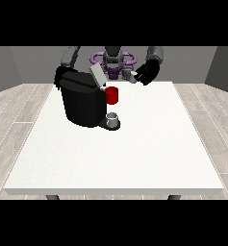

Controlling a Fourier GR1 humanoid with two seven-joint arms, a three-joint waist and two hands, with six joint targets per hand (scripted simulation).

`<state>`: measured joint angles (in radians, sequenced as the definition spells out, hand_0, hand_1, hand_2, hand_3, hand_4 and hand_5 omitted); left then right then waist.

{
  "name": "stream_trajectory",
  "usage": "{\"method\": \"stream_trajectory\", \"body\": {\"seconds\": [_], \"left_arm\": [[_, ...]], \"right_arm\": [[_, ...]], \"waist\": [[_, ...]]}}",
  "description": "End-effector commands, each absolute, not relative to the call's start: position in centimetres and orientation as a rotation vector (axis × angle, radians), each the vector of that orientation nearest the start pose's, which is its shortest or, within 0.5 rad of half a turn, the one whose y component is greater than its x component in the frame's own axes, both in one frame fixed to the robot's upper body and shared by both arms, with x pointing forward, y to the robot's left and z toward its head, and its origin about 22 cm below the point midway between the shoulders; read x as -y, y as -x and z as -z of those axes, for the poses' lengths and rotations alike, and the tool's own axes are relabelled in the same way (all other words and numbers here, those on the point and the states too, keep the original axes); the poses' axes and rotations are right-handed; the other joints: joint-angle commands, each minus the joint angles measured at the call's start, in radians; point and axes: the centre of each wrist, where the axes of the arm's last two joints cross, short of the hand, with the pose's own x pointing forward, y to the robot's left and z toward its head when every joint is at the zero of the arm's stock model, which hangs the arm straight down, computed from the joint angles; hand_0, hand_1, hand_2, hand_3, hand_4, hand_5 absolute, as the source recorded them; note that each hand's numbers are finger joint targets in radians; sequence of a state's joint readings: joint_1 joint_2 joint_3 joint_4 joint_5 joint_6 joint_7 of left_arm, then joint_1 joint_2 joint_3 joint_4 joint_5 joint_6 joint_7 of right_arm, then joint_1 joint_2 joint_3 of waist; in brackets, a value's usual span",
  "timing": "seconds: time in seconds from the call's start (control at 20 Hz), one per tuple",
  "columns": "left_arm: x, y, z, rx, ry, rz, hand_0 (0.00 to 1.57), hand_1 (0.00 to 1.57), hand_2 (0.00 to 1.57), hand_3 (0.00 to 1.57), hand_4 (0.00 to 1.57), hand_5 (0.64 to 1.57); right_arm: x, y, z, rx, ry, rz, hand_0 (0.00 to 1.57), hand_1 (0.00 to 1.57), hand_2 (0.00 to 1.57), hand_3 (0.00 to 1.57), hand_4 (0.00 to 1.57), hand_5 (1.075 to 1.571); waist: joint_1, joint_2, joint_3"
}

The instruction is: Insert the coffee pod into the coffee machine and close the lid

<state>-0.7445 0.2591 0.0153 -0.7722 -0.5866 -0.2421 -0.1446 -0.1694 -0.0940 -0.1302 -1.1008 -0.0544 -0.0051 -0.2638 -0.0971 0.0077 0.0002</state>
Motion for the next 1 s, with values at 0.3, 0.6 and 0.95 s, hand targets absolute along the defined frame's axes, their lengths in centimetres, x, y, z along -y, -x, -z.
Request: {"method": "stream_trajectory", "body": {"seconds": [0.3, 0.6, 0.95], "left_arm": [[-19.2, -43.3, -13.3, 1.527, -0.322, 0.898, 1.35, 1.35, 1.43, 1.39, 0.65, 1.571], [-19.4, -43.7, -13.5, 1.558, -0.37, 0.837, 1.35, 1.35, 1.4, 1.32, 0.61, 1.571], [-22.0, -45.3, -20.2, 1.635, -0.449, 0.743, 1.39, 1.39, 1.44, 1.36, 0.63, 1.571]], "right_arm": [[28.1, -28.8, 5.7, 1.582, 0.087, 0.083, 0.0, 0.0, 0.0, 0.0, 0.22, 1.571], [28.2, -29.7, 4.6, 1.658, 0.019, 0.013, 0.0, 0.0, 0.0, 0.0, 0.12, 1.571], [26.5, -31.0, 3.3, 1.739, -0.116, -0.108, 0.0, 0.0, 0.0, 0.0, 0.07, 1.571]], "waist": [[-0.018, 0.049, 0.0002], [-0.062, 0.14, 0.0001], [-0.13, 0.24, 0.0002]]}}
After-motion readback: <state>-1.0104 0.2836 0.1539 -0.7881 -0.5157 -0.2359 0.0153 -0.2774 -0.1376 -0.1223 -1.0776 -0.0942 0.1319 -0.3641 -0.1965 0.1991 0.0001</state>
